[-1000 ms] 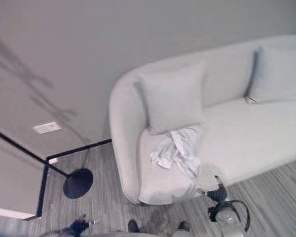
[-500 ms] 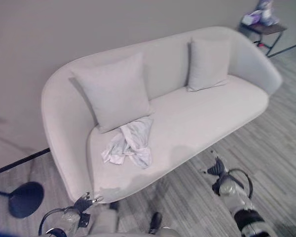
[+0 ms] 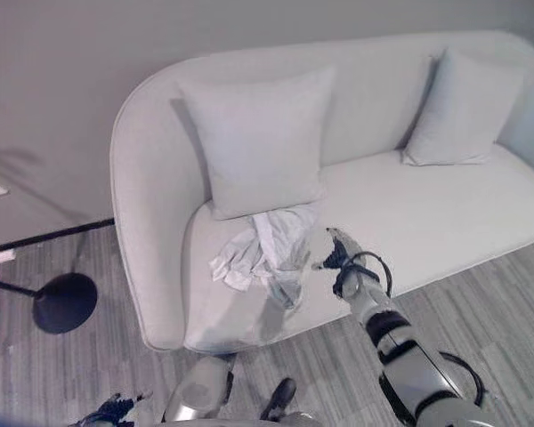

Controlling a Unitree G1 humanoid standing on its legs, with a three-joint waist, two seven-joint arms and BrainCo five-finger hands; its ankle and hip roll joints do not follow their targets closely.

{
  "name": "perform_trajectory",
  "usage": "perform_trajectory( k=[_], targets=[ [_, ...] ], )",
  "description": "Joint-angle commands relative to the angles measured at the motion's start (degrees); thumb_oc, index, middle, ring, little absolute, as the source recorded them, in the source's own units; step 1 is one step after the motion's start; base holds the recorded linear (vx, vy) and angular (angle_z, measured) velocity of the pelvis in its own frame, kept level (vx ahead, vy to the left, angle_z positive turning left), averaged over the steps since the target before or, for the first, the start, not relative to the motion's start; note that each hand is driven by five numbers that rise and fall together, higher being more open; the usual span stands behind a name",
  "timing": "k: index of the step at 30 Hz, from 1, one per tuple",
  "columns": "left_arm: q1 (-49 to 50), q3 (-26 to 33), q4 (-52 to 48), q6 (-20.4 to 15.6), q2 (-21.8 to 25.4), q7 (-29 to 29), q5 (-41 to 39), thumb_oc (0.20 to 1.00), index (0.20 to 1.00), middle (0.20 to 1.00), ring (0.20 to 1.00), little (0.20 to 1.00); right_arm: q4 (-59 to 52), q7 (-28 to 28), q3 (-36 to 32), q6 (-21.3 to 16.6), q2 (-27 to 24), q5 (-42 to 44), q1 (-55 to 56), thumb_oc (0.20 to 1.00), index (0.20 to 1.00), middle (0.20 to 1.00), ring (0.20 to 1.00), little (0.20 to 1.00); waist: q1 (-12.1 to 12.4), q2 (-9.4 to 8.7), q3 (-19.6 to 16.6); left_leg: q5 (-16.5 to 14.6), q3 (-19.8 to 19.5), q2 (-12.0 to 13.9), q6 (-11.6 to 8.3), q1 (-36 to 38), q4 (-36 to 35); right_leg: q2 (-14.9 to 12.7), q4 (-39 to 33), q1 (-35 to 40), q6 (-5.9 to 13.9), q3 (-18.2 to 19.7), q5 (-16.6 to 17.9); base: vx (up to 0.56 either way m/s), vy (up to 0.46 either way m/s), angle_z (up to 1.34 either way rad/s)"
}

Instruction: Hang the clothes on the sofa on the clothes rack.

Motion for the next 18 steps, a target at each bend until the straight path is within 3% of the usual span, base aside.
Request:
perform_trajectory(
  k=[1, 5, 12, 18],
  targets=[
    [-0.05, -4.1, 0.37, -1.6, 0.49, 3.21, -4.04, 1.0, 1.0, 1.0, 1.0, 1.0, -1.6, -5.45, 3.25, 1.2, -2.74, -3.44, -2.56, 1.0, 1.0, 1.0, 1.0, 1.0, 2.46, -1.15, 3.34, -4.98, -2.38, -1.32, 0.54, -7.12, 9.31, -2.58, 4.01, 1.2, 2.19, 3.18, -4.53, -0.04, 0.053, 0.19],
    [-0.46, -5.03, -0.11, -2.38, 0.59, 4.29, -4.79, 1.0, 1.0, 1.0, 1.0, 1.0, 3.1, -8.1, 4.05, 0.61, -2.24, -2.82, -4.03, 1.0, 1.0, 1.0, 1.0, 1.0, 2.96, -1.06, 5.32, -5.81, -3.2, -1.87, 0.63, -10.2, 11.91, -2.84, 4.93, -1.27, 2.38, 2.51, -4.31, -0.05, 0.039, 0.21],
    [-1.32, -7.02, 0.31, -2.99, 1.75, 5.46, -6.33, 1.0, 1.0, 1.0, 1.0, 1.0, 7.35, -10.95, 4.04, -2.18, -2.19, 5.62, -11.38, 1.0, 1.0, 1.0, 1.0, 1.0, 4.64, -1.36, 9.54, -10.68, -3.02, -1.25, 0.73, -17.34, 20.01, -3.37, 8.5, -6.88, 2.95, 2.36, -5.34, -0.01, 0.06, 0.04],
    [-1.99, -12.19, -4.81, -5.32, 0.81, 9.3, -6.29, 1.0, 1.0, 1.0, 1.0, 1.0, 12.74, -19.55, 6.47, 1.52, -3.85, -0.25, -15.96, 1.0, 1.0, 1.0, 1.0, 1.0, 4.87, -0.26, 13.82, -13.75, -3.32, -1.18, 1.9, -24.1, 27.75, -3.63, 15.92, -13.49, 2.77, 0.61, -7.21, -0.02, 0.046, 0.05]
  ],
)
